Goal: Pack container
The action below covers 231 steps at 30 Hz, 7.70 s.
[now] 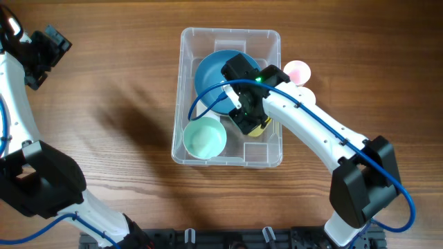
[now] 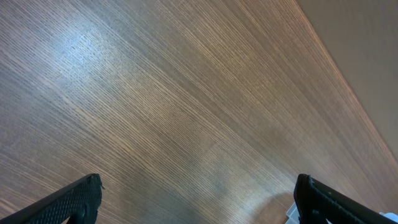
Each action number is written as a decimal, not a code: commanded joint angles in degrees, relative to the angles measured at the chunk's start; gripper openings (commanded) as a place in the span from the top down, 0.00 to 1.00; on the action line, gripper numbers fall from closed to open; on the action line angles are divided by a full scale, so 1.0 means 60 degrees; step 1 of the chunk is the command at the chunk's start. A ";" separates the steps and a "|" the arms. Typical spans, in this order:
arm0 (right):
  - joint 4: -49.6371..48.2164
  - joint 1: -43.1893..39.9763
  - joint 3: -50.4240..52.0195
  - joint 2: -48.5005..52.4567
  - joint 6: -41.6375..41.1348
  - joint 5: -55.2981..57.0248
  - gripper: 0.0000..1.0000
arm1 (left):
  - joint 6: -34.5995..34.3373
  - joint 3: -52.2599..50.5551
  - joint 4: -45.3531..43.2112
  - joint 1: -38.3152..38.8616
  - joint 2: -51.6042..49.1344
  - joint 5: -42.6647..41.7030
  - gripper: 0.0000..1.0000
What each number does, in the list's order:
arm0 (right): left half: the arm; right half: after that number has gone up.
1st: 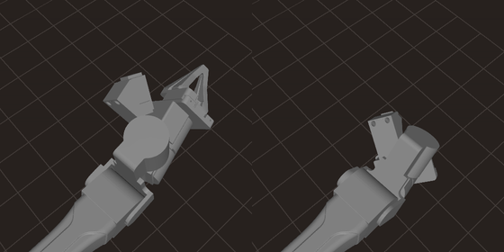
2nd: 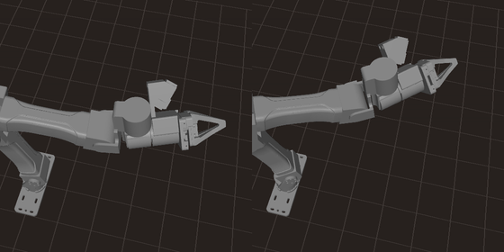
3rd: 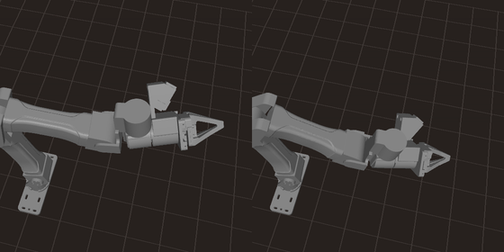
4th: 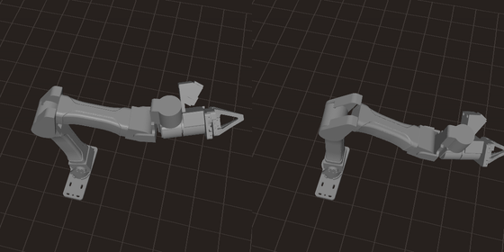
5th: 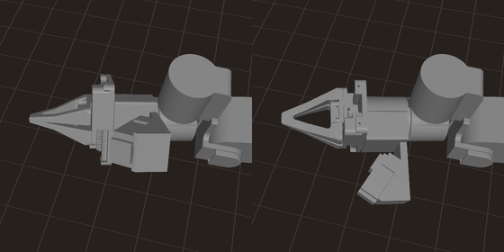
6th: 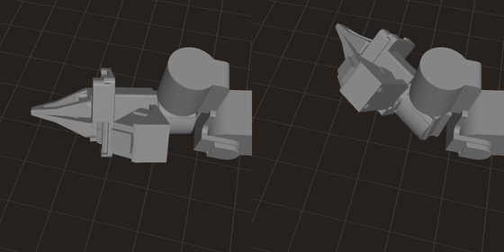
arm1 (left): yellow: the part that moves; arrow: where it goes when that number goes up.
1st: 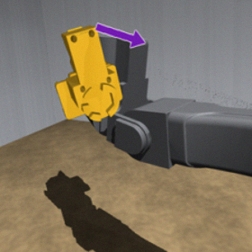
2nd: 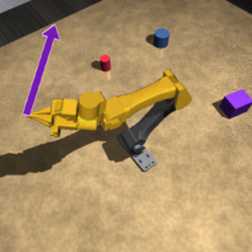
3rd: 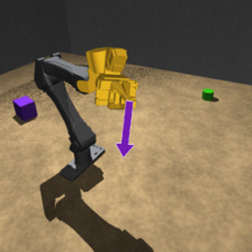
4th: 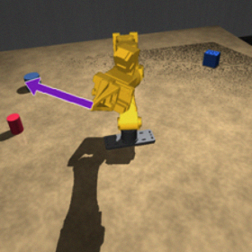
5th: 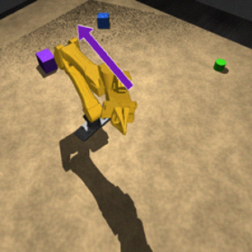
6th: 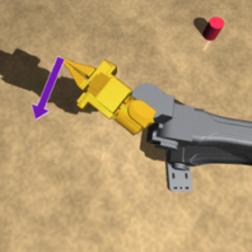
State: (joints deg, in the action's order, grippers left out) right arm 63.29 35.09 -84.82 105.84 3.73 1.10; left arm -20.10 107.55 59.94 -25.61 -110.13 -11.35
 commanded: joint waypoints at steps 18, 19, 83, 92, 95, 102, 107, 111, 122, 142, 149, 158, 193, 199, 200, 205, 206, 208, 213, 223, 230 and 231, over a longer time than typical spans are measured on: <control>-0.0149 0.0022 -0.0641 0.0087 0.0131 -0.0197 0.48 | -0.0084 0.0186 -0.0022 -0.0022 0.0266 0.0022 0.00; -0.0142 0.0022 -0.0805 0.0080 0.0127 -0.0197 0.48 | -0.0080 0.0186 -0.0022 -0.0022 0.0266 0.0022 0.00; -0.0029 -0.5661 -0.4058 0.1847 -0.0455 -0.0809 0.57 | -0.0080 0.0186 -0.0025 -0.0022 0.0266 0.0022 0.00; 0.0124 -0.5654 -0.3151 0.1960 0.0382 -0.1701 0.57 | -0.0084 0.0186 -0.0022 -0.0022 0.0266 0.0022 0.00; -0.0255 -0.5654 -0.2630 0.2022 0.0386 -0.1701 0.57 | -0.0084 0.0186 -0.0022 -0.0022 0.0266 0.0022 0.00; -0.0907 -0.5654 -0.2160 0.2058 0.0393 -0.1701 0.58 | -0.0084 0.0186 -0.0022 -0.0022 0.0266 0.0022 0.00; -0.1333 -0.5654 -0.2160 0.2131 0.0415 -0.1810 0.59 | -0.0084 0.0186 -0.0022 -0.0022 0.0266 0.0022 0.00; -0.1552 -0.5654 -0.2157 0.2317 0.0379 -0.2284 0.61 | -0.0080 0.0186 -0.0022 -0.0022 0.0266 0.0022 0.00; -0.1687 -0.5654 -0.2116 0.2455 0.0430 -0.2277 0.66 | -0.0084 0.0186 -0.0022 -0.0022 0.0266 0.0022 0.00; -0.2284 -0.5672 -0.1891 0.2521 0.0164 -0.2269 0.96 | -0.0084 0.0186 -0.0022 -0.0022 0.0266 0.0022 0.00; -0.2393 -0.5676 -0.2353 0.2320 0.0095 -0.1370 0.96 | -0.0084 0.0186 -0.0025 -0.0022 0.0266 0.0022 0.00; -0.1840 -0.5792 -0.4120 0.1239 0.0357 0.1056 0.96 | -0.0084 0.0186 -0.0022 -0.0022 0.0266 0.0022 0.00; 0.2084 -0.2091 -0.1676 -0.1177 -0.0361 -0.1847 0.96 | -0.0084 0.0186 -0.0022 -0.0022 0.0266 0.0022 0.00; 0.1657 -0.2091 -0.1206 -0.1177 -0.0266 -0.1840 0.96 | -0.0084 0.0186 -0.0022 -0.0022 0.0266 0.0022 0.00; 0.1559 -0.2091 -0.1129 -0.1177 -0.0175 -0.1840 0.96 | -0.0084 0.0186 -0.0022 -0.0022 0.0266 0.0022 0.00; 0.1089 -0.2091 -0.0765 -0.1173 -0.0062 -0.1836 0.96 | -0.0084 0.0186 -0.0022 -0.0022 0.0266 0.0022 0.00; 0.1089 -0.2091 -0.0725 -0.1169 0.0084 -0.1832 0.96 | -0.0084 0.0186 -0.0022 -0.0022 0.0266 0.0022 0.00; 0.1137 -0.2091 -0.0707 -0.1158 0.0157 -0.1483 0.96 | -0.0084 0.0186 -0.0022 -0.0022 0.0266 0.0022 0.00; 0.1096 -0.2091 -0.0707 -0.1158 0.0208 -0.1005 0.93 | -0.0084 0.0186 -0.0022 -0.0022 0.0266 0.0022 0.00; 0.0368 -0.2091 -0.0739 -0.1158 0.0000 -0.1424 0.54 | -0.0080 0.0186 -0.0022 -0.0022 0.0266 0.0022 0.00; 0.0590 -0.2820 -0.1381 -0.1224 -0.2269 -0.0375 0.61 | -0.0084 0.0186 -0.0022 -0.0022 0.0266 0.0022 0.00; 0.0736 -0.3085 -0.1384 -0.1271 -0.2393 -0.0357 0.61 | -0.0084 0.0186 -0.0022 -0.0022 0.0266 0.0022 0.00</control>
State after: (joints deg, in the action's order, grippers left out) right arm 65.89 21.04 -90.94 99.04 -2.70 -4.86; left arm -20.10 107.55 59.94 -25.61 -110.04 -11.35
